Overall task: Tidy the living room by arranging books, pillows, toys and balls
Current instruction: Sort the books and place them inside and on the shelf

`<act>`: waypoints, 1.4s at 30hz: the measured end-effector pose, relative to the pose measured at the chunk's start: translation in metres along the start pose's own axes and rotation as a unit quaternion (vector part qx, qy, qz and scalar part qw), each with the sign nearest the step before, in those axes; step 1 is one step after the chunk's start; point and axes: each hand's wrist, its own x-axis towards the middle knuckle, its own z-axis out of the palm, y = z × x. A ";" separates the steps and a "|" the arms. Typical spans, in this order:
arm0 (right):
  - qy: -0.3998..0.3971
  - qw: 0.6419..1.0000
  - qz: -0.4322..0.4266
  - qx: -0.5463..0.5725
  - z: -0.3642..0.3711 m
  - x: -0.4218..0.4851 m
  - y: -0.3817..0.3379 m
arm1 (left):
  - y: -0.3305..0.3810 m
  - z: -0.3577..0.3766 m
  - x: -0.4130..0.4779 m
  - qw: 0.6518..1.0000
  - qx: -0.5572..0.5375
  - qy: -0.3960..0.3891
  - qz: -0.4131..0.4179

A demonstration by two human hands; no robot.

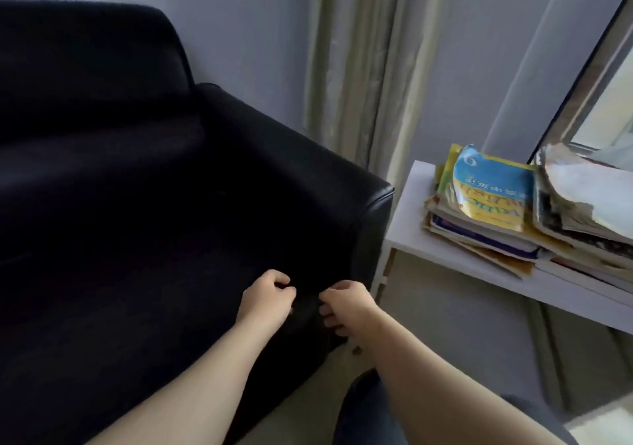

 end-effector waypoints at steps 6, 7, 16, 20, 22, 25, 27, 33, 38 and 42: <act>-0.094 0.993 -0.044 -0.051 0.055 -0.001 -0.026 | -0.035 -0.045 -0.005 0.990 -0.057 0.104 -0.079; -0.109 0.991 -0.053 -0.060 0.066 -0.004 -0.031 | -0.040 -0.054 -0.008 0.986 -0.070 0.126 -0.085; -0.192 0.967 -0.119 -0.117 0.107 -0.026 -0.031 | -0.047 -0.081 -0.029 0.954 -0.139 0.231 -0.131; -0.210 0.966 -0.102 -0.110 0.108 -0.027 -0.027 | -0.046 -0.071 -0.039 0.948 -0.133 0.254 -0.137; -0.225 0.963 -0.108 -0.099 0.112 -0.025 -0.031 | -0.044 -0.066 -0.041 0.944 -0.132 0.269 -0.137; -0.242 0.960 -0.121 -0.075 0.124 -0.023 -0.037 | -0.045 -0.066 -0.041 0.930 -0.144 0.307 -0.140; -0.254 0.958 -0.109 -0.077 0.137 -0.024 -0.037 | -0.051 -0.073 -0.046 0.920 -0.148 0.330 -0.151; -0.322 0.927 -0.083 -0.174 0.184 -0.050 -0.030 | -0.101 -0.101 -0.075 0.890 -0.150 0.371 -0.217; -0.389 0.888 -0.099 -0.222 0.238 -0.092 -0.008 | -0.158 -0.125 -0.122 0.831 -0.238 0.425 -0.269; -0.432 0.847 -0.154 -0.270 0.287 -0.137 0.021 | -0.208 -0.144 -0.169 0.806 -0.245 0.453 -0.293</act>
